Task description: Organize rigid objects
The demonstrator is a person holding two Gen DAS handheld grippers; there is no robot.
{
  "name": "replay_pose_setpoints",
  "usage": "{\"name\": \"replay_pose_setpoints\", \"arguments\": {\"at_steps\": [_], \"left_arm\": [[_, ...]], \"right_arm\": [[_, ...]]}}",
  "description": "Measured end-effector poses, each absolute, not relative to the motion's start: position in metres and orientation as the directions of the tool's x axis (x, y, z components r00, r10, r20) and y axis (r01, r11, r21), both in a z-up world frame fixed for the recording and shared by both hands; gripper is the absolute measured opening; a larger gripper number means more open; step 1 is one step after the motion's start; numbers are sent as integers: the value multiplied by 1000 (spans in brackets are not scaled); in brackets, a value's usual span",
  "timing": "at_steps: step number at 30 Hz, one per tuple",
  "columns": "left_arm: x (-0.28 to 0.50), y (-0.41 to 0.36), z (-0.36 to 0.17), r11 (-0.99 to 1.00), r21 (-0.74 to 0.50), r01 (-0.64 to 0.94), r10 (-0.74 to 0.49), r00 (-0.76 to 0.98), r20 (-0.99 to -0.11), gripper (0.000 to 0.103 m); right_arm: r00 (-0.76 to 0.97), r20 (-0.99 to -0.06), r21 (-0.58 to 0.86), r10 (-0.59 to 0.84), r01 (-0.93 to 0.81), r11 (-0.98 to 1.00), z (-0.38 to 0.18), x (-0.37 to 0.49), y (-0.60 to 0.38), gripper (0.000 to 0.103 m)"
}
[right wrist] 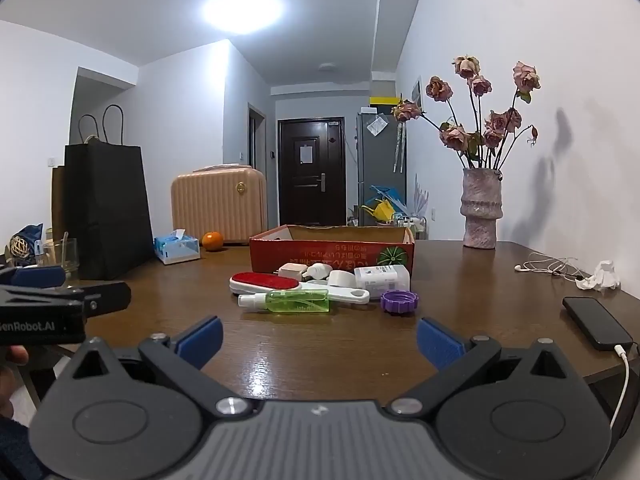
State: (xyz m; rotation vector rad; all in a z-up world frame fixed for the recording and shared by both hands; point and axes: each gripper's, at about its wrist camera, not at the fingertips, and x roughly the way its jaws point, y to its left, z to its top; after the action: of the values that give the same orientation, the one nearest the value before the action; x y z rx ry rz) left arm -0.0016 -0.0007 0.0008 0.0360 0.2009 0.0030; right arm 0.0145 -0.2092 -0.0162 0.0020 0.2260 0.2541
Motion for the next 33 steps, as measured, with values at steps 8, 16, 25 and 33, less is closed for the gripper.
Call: {"name": "replay_pose_setpoints", "arguments": {"at_steps": [8,16,25,33], "left_arm": [[-2,-1,0,999,35,1,6,980,-199,103],[-3,-2,0,999,35,7,0,980,-197,103],[-6,-3,0,999,41,11,-3,982,-189,103],[-6,-3,0,999,41,12,-4,982,-190,103]], "right_arm": [[942,-219,28,254,-254,967,-16,13,-208,103],[941,-221,30,256,-256,966,-17,11,-207,103],[941,-220,34,256,-255,966,-16,13,-208,103],[940,-223,36,258,-256,966,-17,14,-209,103]]}}
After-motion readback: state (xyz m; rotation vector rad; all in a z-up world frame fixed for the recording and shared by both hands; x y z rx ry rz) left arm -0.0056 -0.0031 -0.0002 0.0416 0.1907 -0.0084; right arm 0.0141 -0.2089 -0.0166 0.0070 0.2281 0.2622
